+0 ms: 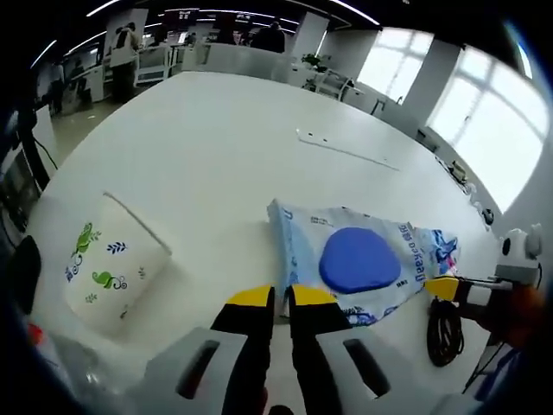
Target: Arrange the tabletop items into an orderly group along one side of the table until the central work area is clear of visible clutter.
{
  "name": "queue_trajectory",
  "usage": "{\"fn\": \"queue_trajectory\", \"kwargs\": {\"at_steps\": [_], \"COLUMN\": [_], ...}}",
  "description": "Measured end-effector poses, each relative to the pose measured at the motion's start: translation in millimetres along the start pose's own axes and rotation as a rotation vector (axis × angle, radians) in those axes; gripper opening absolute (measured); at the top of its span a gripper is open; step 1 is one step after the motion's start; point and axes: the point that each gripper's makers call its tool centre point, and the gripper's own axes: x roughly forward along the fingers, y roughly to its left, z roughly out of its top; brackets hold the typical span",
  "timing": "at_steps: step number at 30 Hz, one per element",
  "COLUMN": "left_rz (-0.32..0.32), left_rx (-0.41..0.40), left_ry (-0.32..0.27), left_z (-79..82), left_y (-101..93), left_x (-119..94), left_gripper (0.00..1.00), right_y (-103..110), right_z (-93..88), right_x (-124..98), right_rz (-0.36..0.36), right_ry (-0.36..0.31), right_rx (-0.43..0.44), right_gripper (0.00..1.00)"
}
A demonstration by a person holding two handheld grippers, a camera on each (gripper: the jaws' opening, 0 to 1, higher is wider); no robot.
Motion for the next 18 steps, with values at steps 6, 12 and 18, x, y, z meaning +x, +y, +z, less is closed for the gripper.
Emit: {"fn": "queue_trajectory", "kwargs": {"at_steps": [6,12,18], "left_rz": [-0.012,-0.013,-0.004], "left_rx": [-0.009,-0.014,0.011], "left_ry": [0.000,-0.011,-0.025], "left_z": [-2.6,-3.6,-2.0], "left_y": [-1.6,-3.0,1.7], "left_x": [-3.0,-12.5,-24.2], "left_gripper": [0.03,0.04,0.05], "right_y": [4.1,6.2,0.7], "right_z": [0.9,-0.6,-6.4], "right_x": [-4.0,-5.3,-18.8], "right_rz": [0.006,0.010,-0.001], "right_ry": [-0.004,0.003,-0.001], "right_rx": [-0.014,-0.032,-0.059], "right_gripper": [0.08,0.10,0.11]}}
